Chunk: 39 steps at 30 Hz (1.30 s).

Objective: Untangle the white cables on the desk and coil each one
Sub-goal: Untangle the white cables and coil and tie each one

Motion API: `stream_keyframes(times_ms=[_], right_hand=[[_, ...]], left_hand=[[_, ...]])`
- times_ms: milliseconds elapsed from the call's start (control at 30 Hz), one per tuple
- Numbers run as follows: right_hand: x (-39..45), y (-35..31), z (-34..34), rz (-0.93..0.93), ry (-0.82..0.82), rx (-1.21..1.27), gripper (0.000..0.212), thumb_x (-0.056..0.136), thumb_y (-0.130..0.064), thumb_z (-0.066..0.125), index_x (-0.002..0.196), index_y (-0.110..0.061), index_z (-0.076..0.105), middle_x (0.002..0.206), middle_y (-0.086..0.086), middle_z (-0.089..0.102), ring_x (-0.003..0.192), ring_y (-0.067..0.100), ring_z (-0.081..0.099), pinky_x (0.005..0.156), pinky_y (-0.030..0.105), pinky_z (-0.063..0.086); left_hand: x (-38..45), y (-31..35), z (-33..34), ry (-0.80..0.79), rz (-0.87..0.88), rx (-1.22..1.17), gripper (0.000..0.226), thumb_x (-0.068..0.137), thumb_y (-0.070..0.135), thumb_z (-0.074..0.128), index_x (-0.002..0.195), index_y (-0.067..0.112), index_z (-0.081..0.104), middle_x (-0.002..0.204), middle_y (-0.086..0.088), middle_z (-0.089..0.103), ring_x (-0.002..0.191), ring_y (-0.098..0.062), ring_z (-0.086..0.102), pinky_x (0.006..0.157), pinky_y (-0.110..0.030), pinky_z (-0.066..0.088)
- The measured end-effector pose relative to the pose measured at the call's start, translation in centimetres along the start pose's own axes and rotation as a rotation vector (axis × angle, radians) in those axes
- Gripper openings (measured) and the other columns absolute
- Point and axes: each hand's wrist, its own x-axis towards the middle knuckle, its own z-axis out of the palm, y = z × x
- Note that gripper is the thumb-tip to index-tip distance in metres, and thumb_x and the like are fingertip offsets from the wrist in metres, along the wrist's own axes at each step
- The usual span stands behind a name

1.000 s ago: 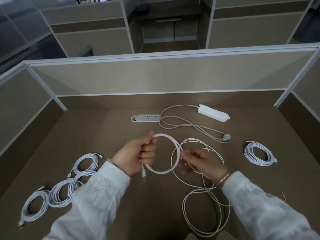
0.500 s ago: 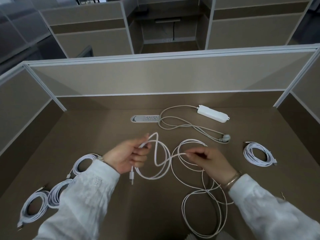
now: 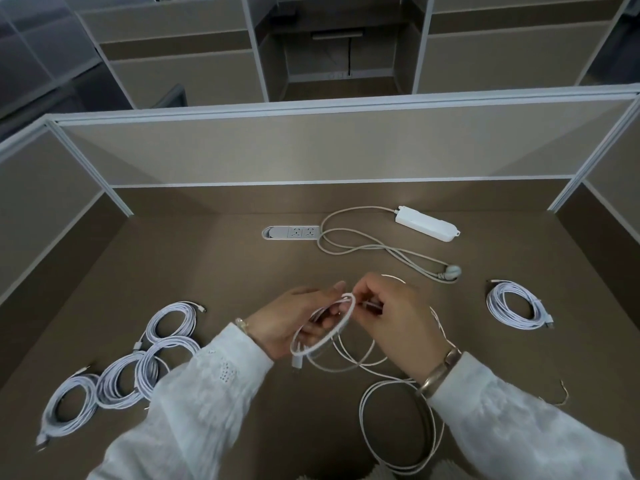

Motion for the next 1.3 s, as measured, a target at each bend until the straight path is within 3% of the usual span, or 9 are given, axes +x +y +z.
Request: stream_keyframes(times_ms=[200,267,400,533,600,733,900,1000,1300], right_hand=[[0.2,0.3,-0.5,0.358,-0.091,0.586,0.015,0.088,-0.028,0.059,0.081,-0.015,0.064,0.068,0.0,0.06,0.063,0.007,0.055,0.066,0.026,0.046],[0.1,0.7,-0.5,0.319,-0.155,0.462,0.026,0.076,-0.043,0.07,0.09,-0.023,0.06,0.082,-0.003,0.063,0.068,0.005,0.055,0.066,0.023,0.046],[0.4,2.9,0.0,0.258,-0.267,0.221,0.055,0.072,-0.015,0.076,0.121,-0.024,0.052,0.113,-0.008,0.055,0.094,0.004,0.055,0.082,0.023,0.046],[0.9,3.7,-0.4,0.346,-0.515,0.384,0.031,0.08,-0.011,0.07,0.11,-0.012,0.064,0.092,0.007,0.071,0.088,0.021,0.066,0.089,0.04,0.051],[0.8,3.5,-0.6,0.351,-0.589,0.464,0.023,0.086,-0.003,0.064,0.109,-0.006,0.063,0.077,0.005,0.07,0.076,0.018,0.066,0.082,0.035,0.051],[0.7,3.1,-0.2,0.322,-0.539,0.504,0.022,0.087,-0.009,0.066,0.108,-0.006,0.064,0.066,-0.01,0.062,0.062,0.005,0.056,0.058,0.018,0.045],[0.2,3.5,-0.5,0.379,-0.402,0.643,0.03,0.087,-0.039,0.062,0.078,-0.01,0.063,0.062,-0.001,0.058,0.057,0.01,0.052,0.06,0.018,0.043],[-0.2,4.2,-0.3,0.414,-0.303,0.695,0.025,0.095,-0.024,0.053,0.074,-0.02,0.066,0.056,-0.004,0.05,0.05,0.005,0.042,0.053,0.013,0.035],[0.5,3.9,-1.9,0.175,-0.289,0.268,0.012,0.088,-0.016,0.065,0.084,-0.022,0.075,0.08,-0.012,0.073,0.079,0.002,0.066,0.075,0.018,0.049]], left_hand=[[0.3,0.0,0.0,0.114,0.052,-0.005,0.041,0.083,0.047,0.059,0.06,0.021,0.036,0.053,0.006,0.023,0.04,-0.005,0.018,0.036,-0.015,0.017],[0.3,0.1,0.1,0.105,0.064,-0.072,0.041,0.083,0.046,0.059,0.06,0.022,0.034,0.054,0.004,0.021,0.042,-0.008,0.018,0.039,-0.016,0.019],[-0.3,0.9,0.0,-0.082,0.019,-0.222,0.04,0.092,0.042,0.047,0.061,0.02,0.037,0.049,0.007,0.021,0.036,-0.005,0.021,0.036,-0.017,0.024],[-0.3,0.9,-0.5,-0.201,-0.044,-0.349,0.038,0.096,0.037,0.042,0.063,0.018,0.043,0.046,0.01,0.022,0.031,0.001,0.02,0.032,-0.013,0.012],[0.0,0.7,-0.6,-0.173,-0.076,-0.373,0.036,0.094,0.035,0.044,0.063,0.017,0.048,0.046,0.011,0.022,0.032,0.0,0.014,0.034,-0.015,0.008],[-0.2,1.0,-0.6,-0.081,-0.081,-0.337,0.029,0.089,0.034,0.048,0.067,0.015,0.051,0.045,0.011,0.02,0.041,-0.006,0.004,0.034,-0.015,0.008],[-0.7,1.9,-1.5,-0.048,-0.058,-0.387,0.029,0.087,0.033,0.049,0.064,0.016,0.05,0.053,0.01,0.01,0.041,-0.007,0.005,0.031,-0.015,0.01],[-0.8,1.7,-2.0,-0.061,-0.064,-0.362,0.032,0.089,0.036,0.047,0.064,0.016,0.05,0.048,0.011,0.016,0.04,-0.006,0.005,0.031,-0.015,0.01],[-1.2,1.2,-1.3,-0.153,-0.148,-0.109,0.033,0.094,0.036,0.044,0.068,0.016,0.046,0.046,0.009,0.019,0.032,-0.001,0.016,0.031,-0.012,0.014]])
